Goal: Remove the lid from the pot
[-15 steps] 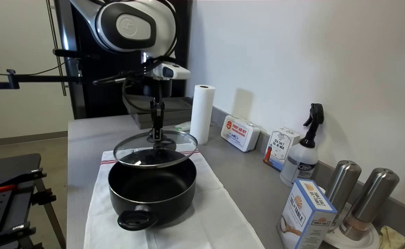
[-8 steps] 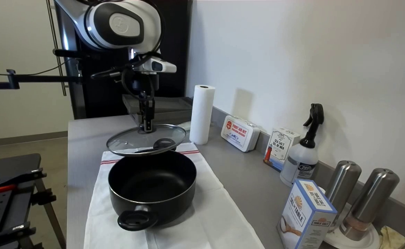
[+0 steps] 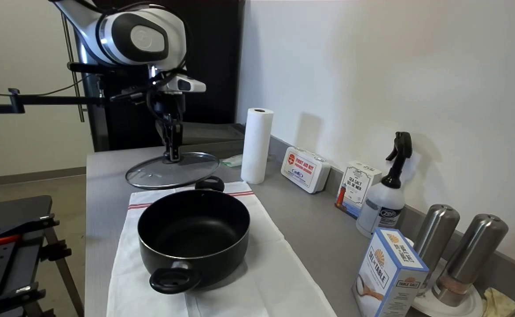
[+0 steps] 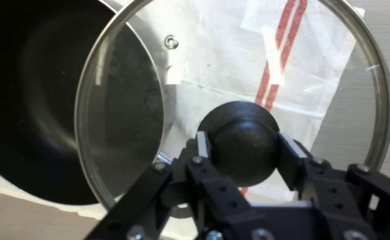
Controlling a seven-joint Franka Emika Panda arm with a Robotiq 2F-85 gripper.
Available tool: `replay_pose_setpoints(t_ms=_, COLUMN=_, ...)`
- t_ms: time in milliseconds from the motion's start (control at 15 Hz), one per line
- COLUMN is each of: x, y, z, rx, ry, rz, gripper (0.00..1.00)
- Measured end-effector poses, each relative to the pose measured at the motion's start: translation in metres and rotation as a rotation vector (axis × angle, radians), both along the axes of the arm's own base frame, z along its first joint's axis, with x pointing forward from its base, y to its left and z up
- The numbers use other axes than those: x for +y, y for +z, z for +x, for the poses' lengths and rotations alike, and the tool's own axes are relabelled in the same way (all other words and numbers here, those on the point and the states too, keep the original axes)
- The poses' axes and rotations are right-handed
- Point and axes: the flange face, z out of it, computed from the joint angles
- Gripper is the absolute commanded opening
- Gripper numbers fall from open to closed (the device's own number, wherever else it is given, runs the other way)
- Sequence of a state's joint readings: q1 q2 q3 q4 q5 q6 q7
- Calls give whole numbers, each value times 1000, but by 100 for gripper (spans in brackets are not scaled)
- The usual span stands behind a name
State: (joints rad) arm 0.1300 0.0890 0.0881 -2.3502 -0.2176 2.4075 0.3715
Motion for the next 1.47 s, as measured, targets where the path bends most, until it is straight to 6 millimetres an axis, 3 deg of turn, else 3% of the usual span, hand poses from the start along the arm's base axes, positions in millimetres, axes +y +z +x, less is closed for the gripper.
replay_pose_setpoints(t_ms=267, x=34, y=-17, z=-4, rx=-5, ry=28, rz=16, gripper=25)
replay_pose_setpoints(t_ms=533, x=53, y=-40, z=-4, rx=6, ry=43, rz=28, gripper=25)
replay_pose_setpoints(t_ms=1067, x=69, y=-59, z=0, rx=19, ry=57, rz=35, gripper=25)
replay_pose_setpoints(t_ms=1467, x=78, y=-85, z=-6, rx=46, ry=76, rz=37, gripper=25)
